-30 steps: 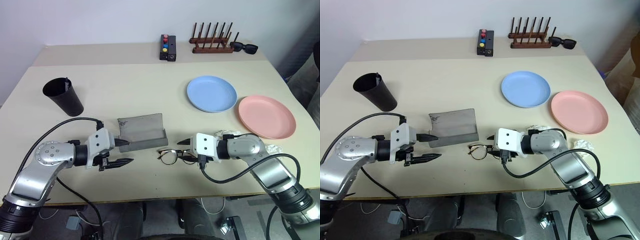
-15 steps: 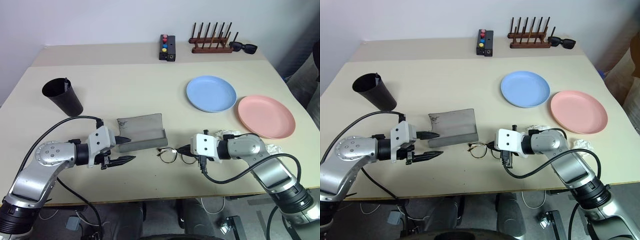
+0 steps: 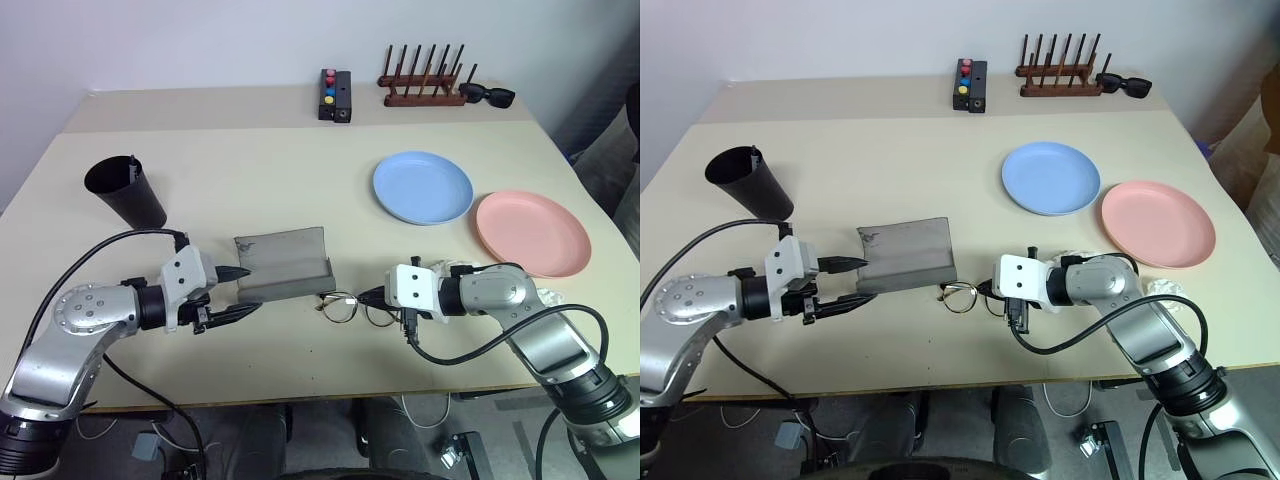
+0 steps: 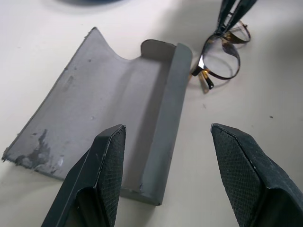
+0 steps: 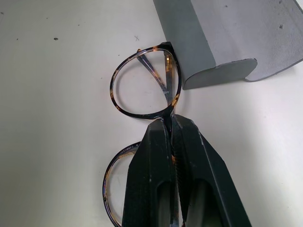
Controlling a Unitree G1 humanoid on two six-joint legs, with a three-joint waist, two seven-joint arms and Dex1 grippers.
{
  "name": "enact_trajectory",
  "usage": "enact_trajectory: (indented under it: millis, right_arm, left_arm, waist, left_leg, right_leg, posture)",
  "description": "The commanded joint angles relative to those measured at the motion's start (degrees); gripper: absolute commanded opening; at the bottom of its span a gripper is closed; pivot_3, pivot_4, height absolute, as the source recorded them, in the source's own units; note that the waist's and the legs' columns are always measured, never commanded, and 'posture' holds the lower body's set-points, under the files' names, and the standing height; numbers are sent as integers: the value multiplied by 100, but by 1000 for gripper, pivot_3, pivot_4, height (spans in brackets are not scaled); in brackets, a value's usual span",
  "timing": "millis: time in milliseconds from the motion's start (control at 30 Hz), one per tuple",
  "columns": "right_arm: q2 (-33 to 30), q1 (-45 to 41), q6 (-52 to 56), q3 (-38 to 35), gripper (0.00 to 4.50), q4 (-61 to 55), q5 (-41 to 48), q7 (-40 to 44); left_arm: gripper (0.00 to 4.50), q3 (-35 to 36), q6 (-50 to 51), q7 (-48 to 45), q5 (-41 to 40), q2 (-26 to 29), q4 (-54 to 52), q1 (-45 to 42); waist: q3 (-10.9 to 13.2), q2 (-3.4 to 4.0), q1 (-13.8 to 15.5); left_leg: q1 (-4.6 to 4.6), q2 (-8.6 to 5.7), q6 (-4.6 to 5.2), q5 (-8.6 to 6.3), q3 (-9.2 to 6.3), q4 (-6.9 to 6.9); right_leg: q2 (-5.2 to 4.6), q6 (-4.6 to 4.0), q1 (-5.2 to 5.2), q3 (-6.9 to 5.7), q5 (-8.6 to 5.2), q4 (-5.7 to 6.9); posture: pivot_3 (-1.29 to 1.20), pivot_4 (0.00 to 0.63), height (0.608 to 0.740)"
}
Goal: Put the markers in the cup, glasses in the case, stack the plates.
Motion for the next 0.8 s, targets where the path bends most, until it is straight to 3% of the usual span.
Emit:
enact_trajectory:
  millis: [33, 267, 533, 800]
  right_arm:
    - [-139, -161, -1, -369, 34, -334, 272, 134]
    - [-94, -766, 185, -570, 34, -575, 703, 298]
    - [1062, -1998, -225, 433, 34, 608, -93, -110]
    - [2131, -3097, -1097, 1054, 34, 2286, -787, -258]
  left_arm:
    - [2917, 362, -93, 62, -38, 70, 25, 71]
    - [2917, 720, -301, 157, 120, 101, 508, 186]
    - [2917, 1175, -536, 90, 167, 199, 963, 471]
    - [2917, 1418, -434, -9, -9, 200, 720, 833]
  waist:
    - [0, 0, 0]
    - [1, 2, -13]
    - [1, 1, -29]
    - [1, 2, -31]
  left_leg:
    - [0, 0, 0, 0, 0, 0]
    - [1, 1, 1, -1, 0, -1]
    - [0, 3, 0, -1, 0, -6]
    - [-1, 2, 0, -1, 0, -12]
  right_leg:
    - [0, 0, 0, 0, 0, 0]
    - [0, 4, -1, -1, -3, 0]
    - [2, -8, -6, -1, 5, -2]
    - [2, -11, -13, -2, 8, -1]
  posture:
    - [0, 150, 739]
    - [0, 150, 739]
    - [0, 150, 739]
    - [0, 150, 739]
